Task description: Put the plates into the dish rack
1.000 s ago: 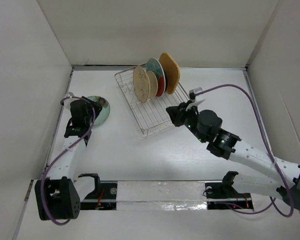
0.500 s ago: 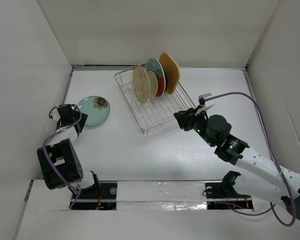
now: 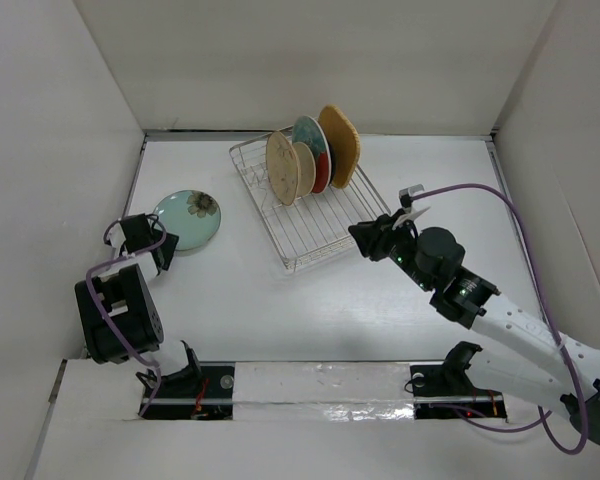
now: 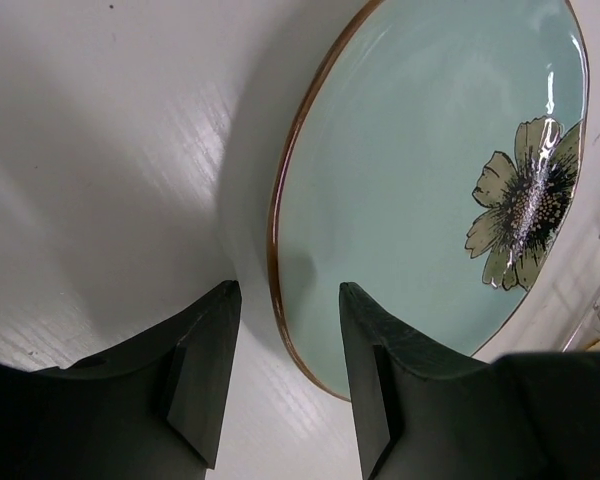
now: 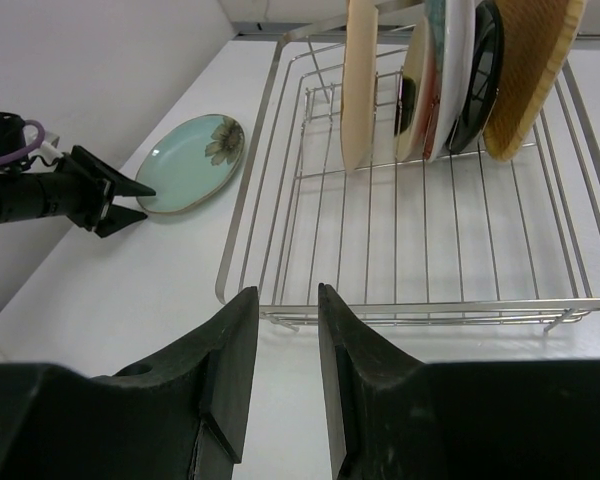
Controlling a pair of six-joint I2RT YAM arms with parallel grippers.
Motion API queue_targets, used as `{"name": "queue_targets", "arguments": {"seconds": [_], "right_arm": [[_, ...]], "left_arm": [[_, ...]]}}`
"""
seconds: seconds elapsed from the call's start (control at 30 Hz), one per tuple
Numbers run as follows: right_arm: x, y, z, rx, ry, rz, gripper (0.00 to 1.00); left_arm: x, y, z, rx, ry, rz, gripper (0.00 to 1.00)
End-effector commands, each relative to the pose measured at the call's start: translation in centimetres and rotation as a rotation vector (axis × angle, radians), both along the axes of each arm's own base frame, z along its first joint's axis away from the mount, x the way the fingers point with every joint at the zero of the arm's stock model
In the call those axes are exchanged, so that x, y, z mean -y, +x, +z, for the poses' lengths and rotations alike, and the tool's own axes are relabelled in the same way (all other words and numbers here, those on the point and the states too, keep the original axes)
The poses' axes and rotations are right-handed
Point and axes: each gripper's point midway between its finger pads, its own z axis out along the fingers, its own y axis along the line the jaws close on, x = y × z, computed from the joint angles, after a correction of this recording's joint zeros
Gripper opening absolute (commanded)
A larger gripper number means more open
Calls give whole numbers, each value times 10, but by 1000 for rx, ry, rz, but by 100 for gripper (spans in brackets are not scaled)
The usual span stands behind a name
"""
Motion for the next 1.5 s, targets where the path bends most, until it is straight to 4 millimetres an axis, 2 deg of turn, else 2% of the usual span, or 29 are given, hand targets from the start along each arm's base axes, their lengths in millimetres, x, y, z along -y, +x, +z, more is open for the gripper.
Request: {"name": "queue_targets", "arguments": {"seconds": [0.0, 0.1, 0.2, 0.3, 0.4, 0.43, 0.5, 0.53, 0.63, 0.67, 0.7, 0.87, 0.97, 1.13, 1.23, 1.3, 1.33, 1.4, 1.47], "right_arm": [[-1, 0, 10, 20, 29, 9, 36], [-1, -2, 12, 22, 34, 17, 36], [0, -1, 10, 20, 29, 9, 36], [0, -1, 11, 22, 32, 11, 36], [3, 0, 12, 22, 34, 2, 36], [3, 0, 11, 21, 33, 2, 36], [3, 0, 11, 21, 33, 5, 36], [3, -1, 12, 23, 35, 5, 36], [3, -1, 13, 24, 36, 5, 36], [4, -1, 13, 25, 35, 2, 36], [4, 0, 12, 23, 32, -3, 36], [0, 1, 11, 23, 40, 11, 36], [-6, 1, 10, 16, 39, 30, 36], [-14, -2, 16, 20, 51, 55, 38], [-24, -3, 23, 22, 65, 87, 45], [-32, -1, 19, 4, 65, 111, 50], [-36, 0, 26, 12, 77, 120, 52], [-47, 2, 21, -17, 78, 140, 56], [-55, 6, 31, -10, 104, 154, 60]], "left_arm": [[-5, -1, 8, 38, 26, 35, 41], [-4, 3, 6, 41, 8, 37, 41], [-4, 5, -5, 33, -16, 53, 38], [-4, 12, 1, 74, -26, 60, 36], [-3, 15, -2, 70, -35, 52, 28], [-2, 16, -3, 71, -45, 54, 20], [-2, 19, -1, 91, -52, 59, 10], [-2, 20, 1, 106, -52, 63, 0], [-3, 20, 8, 162, -50, 90, 0], [-8, 25, 17, 222, -45, 103, 0], [-8, 14, 11, 233, -55, 119, 0], [-8, 8, 62, 491, -57, 144, 0], [-14, 2, 91, 607, -20, 164, 0], [-10, -5, 118, 713, -23, 136, 0], [-8, -8, 134, 757, -21, 118, 0], [-5, -9, 143, 785, -29, 96, 0], [-3, -9, 153, 810, -25, 78, 0], [2, -10, 162, 829, -28, 53, 0], [8, -11, 175, 864, -30, 21, 0]]}}
